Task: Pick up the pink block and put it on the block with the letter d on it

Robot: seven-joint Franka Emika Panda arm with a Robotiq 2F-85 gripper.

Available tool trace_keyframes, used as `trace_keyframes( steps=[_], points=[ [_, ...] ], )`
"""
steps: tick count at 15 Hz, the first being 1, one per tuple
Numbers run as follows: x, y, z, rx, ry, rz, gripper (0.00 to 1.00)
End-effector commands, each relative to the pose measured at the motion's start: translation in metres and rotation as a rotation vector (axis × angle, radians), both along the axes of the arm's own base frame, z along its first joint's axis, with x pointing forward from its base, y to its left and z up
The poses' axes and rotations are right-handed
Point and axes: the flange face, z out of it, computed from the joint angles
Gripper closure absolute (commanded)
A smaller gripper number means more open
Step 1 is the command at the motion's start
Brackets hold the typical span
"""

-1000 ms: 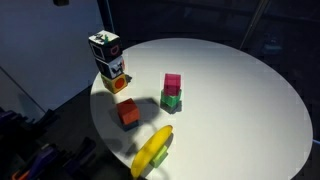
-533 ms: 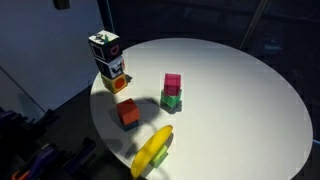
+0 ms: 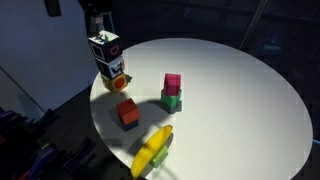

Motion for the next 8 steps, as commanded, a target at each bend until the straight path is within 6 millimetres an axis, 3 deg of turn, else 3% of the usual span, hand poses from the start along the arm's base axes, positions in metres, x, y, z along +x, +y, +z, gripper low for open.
trace_keyframes(
  steps=[1, 8],
  points=[
    [0.014, -0.012, -0.011, -0.042, -0.068, -0.021, 0.00],
    [0.052, -0.029, -0.032, -0.126, -0.220, -0.054, 0.00]
  ],
)
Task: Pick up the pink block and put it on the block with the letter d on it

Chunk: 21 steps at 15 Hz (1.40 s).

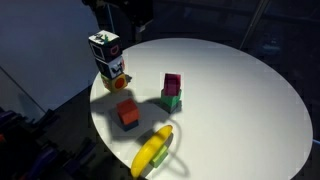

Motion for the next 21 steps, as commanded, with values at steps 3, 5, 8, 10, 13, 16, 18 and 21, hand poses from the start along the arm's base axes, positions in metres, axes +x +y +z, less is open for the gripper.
trace_keyframes(
  steps=[3, 5, 8, 10, 13, 16, 18, 21],
  points=[
    [0.023, -0.014, -0.013, -0.034, -0.067, 0.025, 0.00],
    [0.028, -0.020, -0.017, -0.043, -0.069, 0.057, 0.00],
    [0.034, -0.030, -0.022, -0.052, -0.064, 0.098, 0.00],
    [0.038, -0.037, -0.027, -0.055, -0.051, 0.124, 0.00],
    [0.049, -0.046, -0.040, -0.070, -0.030, 0.128, 0.00],
    [0.059, -0.052, -0.050, -0.089, -0.026, 0.120, 0.00],
    [0.064, -0.056, -0.053, -0.100, -0.026, 0.116, 0.00],
    [0.059, -0.050, -0.057, -0.095, -0.011, 0.110, 0.00]
  ],
)
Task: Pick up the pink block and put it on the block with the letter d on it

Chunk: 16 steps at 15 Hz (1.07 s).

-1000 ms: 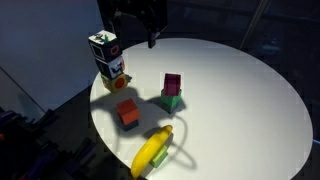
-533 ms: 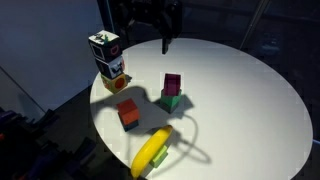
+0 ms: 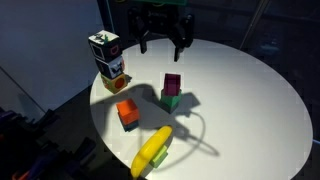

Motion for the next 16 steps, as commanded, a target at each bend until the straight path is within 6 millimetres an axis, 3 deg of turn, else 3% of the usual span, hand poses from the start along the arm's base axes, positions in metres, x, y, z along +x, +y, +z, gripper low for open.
trace_keyframes(
  steps=[1, 7, 16],
  points=[
    [0.001, 0.000, 0.001, -0.001, -0.001, 0.000, 0.00],
    [0.003, -0.003, -0.004, -0.008, -0.027, 0.021, 0.00],
    [0.010, -0.021, -0.043, -0.027, -0.075, 0.116, 0.00]
  ],
)
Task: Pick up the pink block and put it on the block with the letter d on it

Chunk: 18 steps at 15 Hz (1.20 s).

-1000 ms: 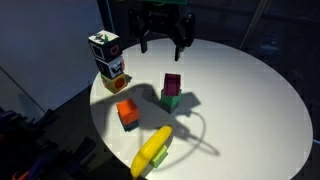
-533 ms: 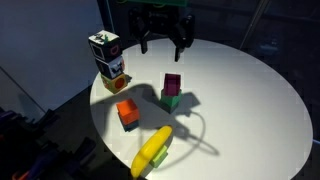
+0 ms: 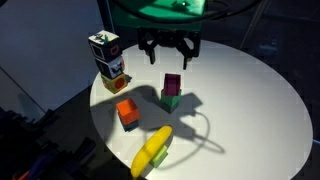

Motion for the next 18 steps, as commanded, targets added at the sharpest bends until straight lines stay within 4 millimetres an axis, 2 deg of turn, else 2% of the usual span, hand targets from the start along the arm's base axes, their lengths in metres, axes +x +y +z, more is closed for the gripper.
trace_keyframes(
  steps=[1, 4, 7, 14, 18],
  points=[
    [0.004, -0.008, -0.017, 0.027, -0.009, 0.037, 0.00],
    [0.010, -0.010, -0.034, 0.049, 0.034, 0.037, 0.00],
    [0.018, -0.008, -0.042, 0.054, 0.044, 0.039, 0.00],
    [0.044, -0.008, -0.045, 0.039, 0.032, 0.034, 0.00],
    [0.052, -0.012, -0.048, 0.034, 0.027, 0.030, 0.00]
  ],
)
